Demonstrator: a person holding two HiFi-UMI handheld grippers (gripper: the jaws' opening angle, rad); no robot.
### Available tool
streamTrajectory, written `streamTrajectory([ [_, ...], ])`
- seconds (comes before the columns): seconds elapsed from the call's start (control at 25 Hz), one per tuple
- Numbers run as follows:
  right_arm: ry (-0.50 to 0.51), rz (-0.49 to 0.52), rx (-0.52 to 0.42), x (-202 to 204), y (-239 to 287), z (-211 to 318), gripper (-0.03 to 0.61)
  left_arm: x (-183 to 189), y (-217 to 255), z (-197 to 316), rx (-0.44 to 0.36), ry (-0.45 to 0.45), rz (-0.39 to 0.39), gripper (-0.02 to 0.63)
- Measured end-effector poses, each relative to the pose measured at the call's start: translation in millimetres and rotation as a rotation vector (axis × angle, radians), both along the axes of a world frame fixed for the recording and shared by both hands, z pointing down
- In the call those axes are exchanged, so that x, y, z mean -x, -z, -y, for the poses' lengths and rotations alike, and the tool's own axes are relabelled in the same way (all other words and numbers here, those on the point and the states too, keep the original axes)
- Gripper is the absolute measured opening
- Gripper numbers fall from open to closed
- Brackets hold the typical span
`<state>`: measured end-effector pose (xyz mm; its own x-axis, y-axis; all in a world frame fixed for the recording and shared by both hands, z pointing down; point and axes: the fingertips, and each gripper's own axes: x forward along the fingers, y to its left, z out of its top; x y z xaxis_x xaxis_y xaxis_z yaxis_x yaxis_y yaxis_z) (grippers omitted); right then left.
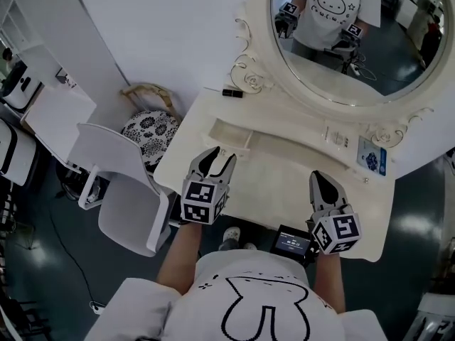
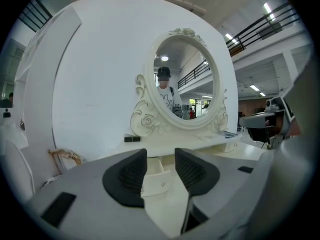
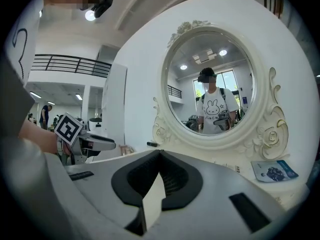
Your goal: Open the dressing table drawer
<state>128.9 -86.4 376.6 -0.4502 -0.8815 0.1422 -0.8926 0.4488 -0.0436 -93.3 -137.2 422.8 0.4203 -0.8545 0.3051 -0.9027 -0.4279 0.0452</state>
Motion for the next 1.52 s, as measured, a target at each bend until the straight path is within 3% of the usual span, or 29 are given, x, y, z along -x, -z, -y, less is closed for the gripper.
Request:
streamTrajectory([
  [0.24, -0.008, 0.002, -0.043, -1, 17, -2, 0.012, -3, 40, -5, -0.119, -0.024, -0.034, 0.148],
  [0.44, -0.009, -0.018, -0.087, -1, 35, -1, 0.012, -9, 71, -5, -0.222, -0.051, -0.058, 0.017],
  [0.92, -0.048, -0.035, -0.168, -2, 61, 4, 0.012, -23, 106, 3, -0.314, -0.117, -0.073, 0.017],
  [1.52, -0.034, -0.06, -0.177, 11, 63, 11, 0.012, -20, 106, 9, -0.312, -0.134, -0.077, 0.017],
])
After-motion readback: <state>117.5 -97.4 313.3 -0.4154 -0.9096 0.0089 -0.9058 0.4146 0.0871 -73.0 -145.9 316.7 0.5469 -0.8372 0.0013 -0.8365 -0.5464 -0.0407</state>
